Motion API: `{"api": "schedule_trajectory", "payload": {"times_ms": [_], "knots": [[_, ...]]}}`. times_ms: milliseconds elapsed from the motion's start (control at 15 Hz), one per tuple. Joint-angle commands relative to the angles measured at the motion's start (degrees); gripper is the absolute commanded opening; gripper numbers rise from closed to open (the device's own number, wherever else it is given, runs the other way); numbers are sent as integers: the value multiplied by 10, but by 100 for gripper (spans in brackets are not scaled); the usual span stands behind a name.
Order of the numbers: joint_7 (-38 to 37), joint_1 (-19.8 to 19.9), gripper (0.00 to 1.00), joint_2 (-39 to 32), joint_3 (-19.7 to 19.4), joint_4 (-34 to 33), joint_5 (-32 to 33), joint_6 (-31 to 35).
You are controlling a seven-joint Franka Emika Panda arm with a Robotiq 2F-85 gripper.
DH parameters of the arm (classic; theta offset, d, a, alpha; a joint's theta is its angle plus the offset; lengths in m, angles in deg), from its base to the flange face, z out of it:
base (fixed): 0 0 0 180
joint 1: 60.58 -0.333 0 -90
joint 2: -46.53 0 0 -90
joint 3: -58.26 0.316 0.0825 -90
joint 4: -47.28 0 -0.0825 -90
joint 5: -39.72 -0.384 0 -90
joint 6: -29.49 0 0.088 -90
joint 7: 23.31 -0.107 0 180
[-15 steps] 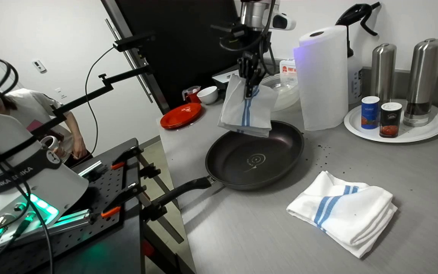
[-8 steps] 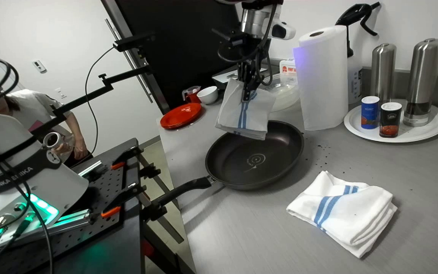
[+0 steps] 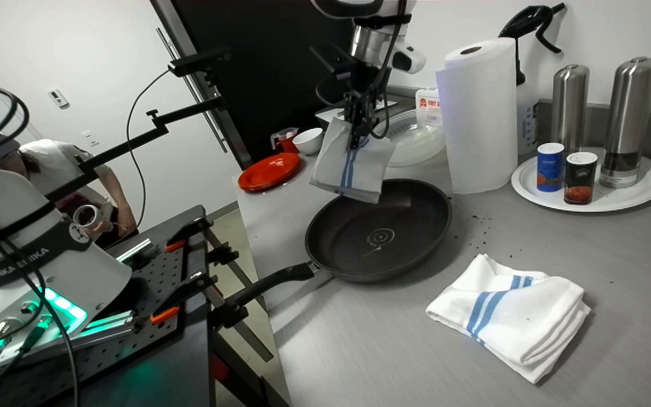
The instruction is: Use the left towel to clean the pan
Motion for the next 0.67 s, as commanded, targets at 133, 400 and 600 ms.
{"api": "schedule_trajectory", "payload": {"times_ms": [133,400,600], "knots": [[14,7,4,-29,6,2,-33,-13],[17,7,4,-56,8,-6,-37,-10],[21,7,4,-72,12,-11,-42,-15]]}}
